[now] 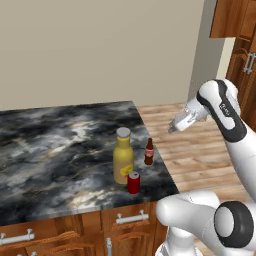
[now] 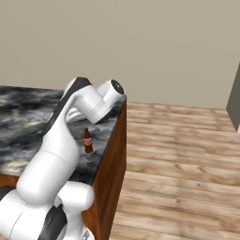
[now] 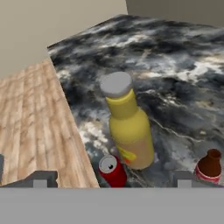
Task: Pick the juice, can, bottled drink from the counter and place them in the open cabinet.
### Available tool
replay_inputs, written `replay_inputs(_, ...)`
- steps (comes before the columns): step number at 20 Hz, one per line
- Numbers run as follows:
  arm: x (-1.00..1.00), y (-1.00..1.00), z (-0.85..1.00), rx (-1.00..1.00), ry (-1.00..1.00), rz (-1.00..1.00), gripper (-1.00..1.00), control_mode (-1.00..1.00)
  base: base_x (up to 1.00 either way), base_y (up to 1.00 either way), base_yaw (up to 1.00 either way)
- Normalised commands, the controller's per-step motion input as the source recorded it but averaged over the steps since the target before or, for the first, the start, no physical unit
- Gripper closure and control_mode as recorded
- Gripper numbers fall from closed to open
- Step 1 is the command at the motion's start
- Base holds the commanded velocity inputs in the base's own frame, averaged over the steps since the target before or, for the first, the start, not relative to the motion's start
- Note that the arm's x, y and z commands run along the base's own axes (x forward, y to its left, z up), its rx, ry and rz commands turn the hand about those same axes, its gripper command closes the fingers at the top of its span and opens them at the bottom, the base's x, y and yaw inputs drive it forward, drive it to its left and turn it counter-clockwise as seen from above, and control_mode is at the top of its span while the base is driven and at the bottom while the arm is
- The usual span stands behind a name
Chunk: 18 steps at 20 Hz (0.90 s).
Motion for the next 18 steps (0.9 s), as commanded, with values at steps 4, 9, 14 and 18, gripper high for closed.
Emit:
replay_inputs(4, 0.0, 0.0, -0.12, 0.18, -0.15, 0.24, -1.0, -1.0, 0.0, 0.0, 0.0)
replay_inputs(9, 0.0, 0.0, -0.11, 0.17, -0.14, 0.26, -1.0, -1.0, 0.0, 0.0, 0.0)
replay_inputs(14, 0.0, 0.0, -0.13, 0.15, -0.14, 0.24, -1.0, -1.0, 0.0, 0.0, 0.0)
replay_inputs(18, 0.03, 0.0, -0.21, 0.07, -0.05, 0.17, -1.0, -1.0, 0.0, 0.0, 0.0)
